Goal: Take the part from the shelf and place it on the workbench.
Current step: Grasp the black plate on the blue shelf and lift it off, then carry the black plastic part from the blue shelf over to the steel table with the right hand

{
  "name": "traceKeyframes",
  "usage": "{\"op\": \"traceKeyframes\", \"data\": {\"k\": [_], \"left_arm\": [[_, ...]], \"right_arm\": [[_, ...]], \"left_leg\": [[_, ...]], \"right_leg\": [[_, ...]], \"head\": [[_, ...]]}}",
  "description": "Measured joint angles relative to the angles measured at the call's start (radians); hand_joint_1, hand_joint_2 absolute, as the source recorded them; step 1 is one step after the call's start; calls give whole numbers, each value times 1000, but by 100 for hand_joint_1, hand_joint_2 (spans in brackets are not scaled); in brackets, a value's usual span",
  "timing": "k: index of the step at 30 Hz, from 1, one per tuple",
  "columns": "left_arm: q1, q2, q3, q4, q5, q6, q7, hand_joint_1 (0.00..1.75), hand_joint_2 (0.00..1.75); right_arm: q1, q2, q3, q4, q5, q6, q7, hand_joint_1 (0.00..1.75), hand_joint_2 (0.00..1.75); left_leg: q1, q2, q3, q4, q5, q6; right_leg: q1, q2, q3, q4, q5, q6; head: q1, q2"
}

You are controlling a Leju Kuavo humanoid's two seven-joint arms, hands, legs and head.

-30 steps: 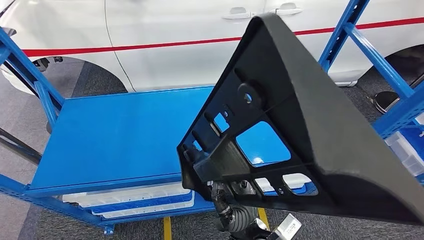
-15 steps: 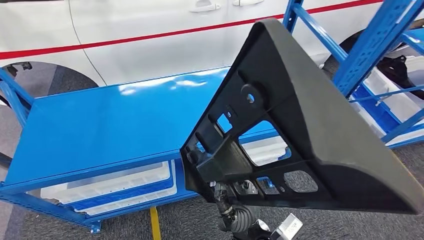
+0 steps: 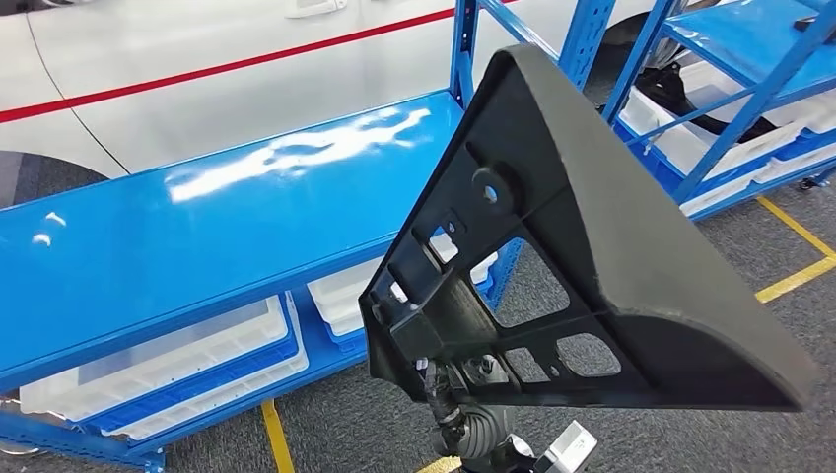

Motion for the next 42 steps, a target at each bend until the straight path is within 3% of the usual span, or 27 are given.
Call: {"op": "traceKeyframes", "data": {"k": [2, 4, 5, 6, 8, 9, 10, 12, 13, 14, 15, 16, 18, 20, 21, 22, 24, 25, 27, 28, 30, 32, 34, 35, 37, 39, 42], "left_arm": [[0, -1, 0, 0, -1, -1, 0, 0, 0], [3, 0, 0, 0, -2, -2, -1, 0, 0], [4, 0, 0, 0, -2, -3, -2, 0, 0], [5, 0, 1, 0, -2, -4, -3, 0, 0], [3, 0, 1, 0, -2, -9, -8, 0, 0], [2, 0, 1, 0, -2, -12, -11, 0, 0], [1, 0, 2, 0, -2, -15, -13, 0, 0], [0, -1, 5, 0, -2, -19, -17, 0, 0], [-1, -1, 6, 0, -2, -20, -18, 0, 0], [-2, -2, 7, 0, -2, -22, -19, 0, 0], [-2, -2, 8, 0, -1, -23, -20, 0, 0], [-2, -2, 8, 0, -1, -25, -21, 0, 0], [2, -2, 9, 0, -1, -27, -24, 0, 0], [8, -3, 10, 0, 0, -30, -25, 0, 0], [10, -4, 10, 0, 0, -32, -25, 0, 0], [11, -4, 10, 0, 1, -32, -25, 0, 0], [10, -4, 10, 0, 1, -32, -26, 0, 0], [11, -3, 10, 0, 1, -32, -26, 0, 0], [11, -3, 11, 0, 1, -33, -27, 0, 0], [11, -3, 11, 0, 2, -33, -27, 0, 0], [8, -5, 12, 0, 2, -35, -28, 0, 0], [7, -7, 12, 0, 3, -38, -29, 0, 0], [9, -7, 13, 0, 3, -41, -30, 0, 0], [10, -7, 14, 0, 4, -42, -31, 0, 0], [11, -7, 14, 0, 4, -43, -31, 0, 0], [9, -8, 14, 0, 4, -44, -31, 0, 0], [7, -8, 15, 0, 4, -44, -31, 0, 0]], "right_arm": [[3, -1, -2, 1, 0, -2, 0, 175, 175], [5, -3, -3, 1, -1, -3, 0, 175, 175], [7, -4, -4, 1, -1, -3, 0, 175, 175], [9, -4, -5, 1, -1, -3, 0, 175, 175], [14, -3, -8, 1, 1, -2, 1, 175, 175], [16, -3, -9, 1, 4, -2, 1, 175, 175], [17, -1, -10, 0, 9, -2, 3, 175, 175], [20, 2, -13, -3, 16, -1, 6, 175, 175], [21, 4, -15, -5, 18, -1, 7, 175, 175], [23, 5, -17, -6, 18, -1, 9, 175, 175], [25, 6, -18, -7, 17, -1, 11, 175, 175], [27, 7, -20, -7, 17, -1, 12, 175, 175], [30, 9, -22, -7, 17, 0, 13, 175, 175], [31, 10, -24, -7, 18, 1, 14, 175, 175], [32, 11, -24, -7, 18, 1, 14, 175, 175], [32, 11, -25, -7, 18, 1, 14, 175, 175], [32, 11, -25, -7, 18, 1, 14, 175, 175], [32, 11, -25, -7, 18, 1, 14, 175, 175], [33, 11, -25, -7, 18, 1, 14, 175, 175], [33, 11, -26, -7, 18, 2, 14, 175, 175], [35, 11, -27, -7, 18, 2, 14, 175, 175], [38, 11, -31, -8, 17, 2, 14, 175, 175], [40, 11, -34, -8, 16, 3, 15, 175, 175], [42, 11, -36, -7, 15, 4, 15, 175, 175], [46, 11, -39, -7, 15, 4, 15, 175, 175], [50, 11, -41, -7, 15, 4, 15, 175, 175], [51, 12, -42, -7, 15, 4, 15, 175, 175]], "left_leg": [[7, 33, -20, -11, 27, 7], [9, 65, -49, -10, 47, 13], [8, 82, -64, -6, 55, 12], [8, 99, -79, 0, 62, 11], [10, 129, -113, 16, 73, 4], [11, 142, -129, 26, 76, -1], [10, 152, -141, 37, 79, -6], [9, 171, -152, 54, 83, -17], [9, 180, -152, 58, 87, -24], [11, 191, -151, 59, 92, -31], [14, 194, -153, 61, 92, -39], [17, 179, -158, 70, 80, -45], [22, 119, -185, 141, 15, -55], [23, 75, -226, 264, -60, -59], [23, 69, -238, 309, -74, -59], [23, 66, -234, 320, -67, -57], [23, 56, -179, 237, -10, -49], [23, 34, -141, 171, 12, -44], [22, -7, -95, 81, 34, -37], [21, -17, -91, 68, 30, -35], [22, 2, -93, 57, 35, -31], [26, 27, -95, 46, 41, -19], [27, 53, -98, 42, 45, -10], [26, 67, -101, 43, 45, -8], [25, 94, -105, 46, 45, -9], [26, 118, -105, 51, 43, -12], [21, 144, -104, 60, 36, -26]], "right_leg": [[3, -36, -21, 36, -53, 8], [-4, -90, -47, 142, -162, 16], [-9, -102, -57, 205, -195, 23], [-15, -108, -61, 259, -200, 30], [-25, -115, -34, 293, -141, 42], [-29, -126, 5, 261, -110, 46], [-31, -149, 63, 197, -106, 47], [-24, -192, 173, 49, -154, 37], [-19, -202, 201, 2, -179, 29], [-15, -196, 207, -20, -188, 18], [-15, -187, 201, -25, -182, 7], [-16, -176, 194, -28, -174, -3], [-18, -153, 179, -32, -155, -22], [-13, -128, 159, -27, -143, -30], [-10, -114, 150, -23, -138, -32], [-8, -99, 142, -17, -135, -32], [-5, -71, 131, -4, -133, -31], [-5, -60, 125, 3, -133, -29], [-7, -37, 112, 13, -129, -19], [-9, -27, 104, 15, -125, -12], [-12, -16, 93, 19, -118, 2], [-9, -49, 74, 51, -141, 11], [-9, -93, 25, 155, -201, 18], [-11, -101, -6, 220, -231, 22], [-17, -106, -34, 289, -245, 29], [-21, -121, 12, 211, -191, 32], [-13, -180, 101, 38, -134, 22]], "head": [[0, 0], [1, 0], [0, 0], [1, 0], [1, 0], [1, 0], [1, 0], [1, 0], [0, 0], [0, 0], [0, 0], [0, 0], [0, 0], [0, 0], [0, 0], [0, 0], [0, 0], [0, 0], [0, 0], [0, 0], [0, 0], [1, 0], [1, 0], [1, 0], [1, 0], [1, 0], [1, 0]]}}
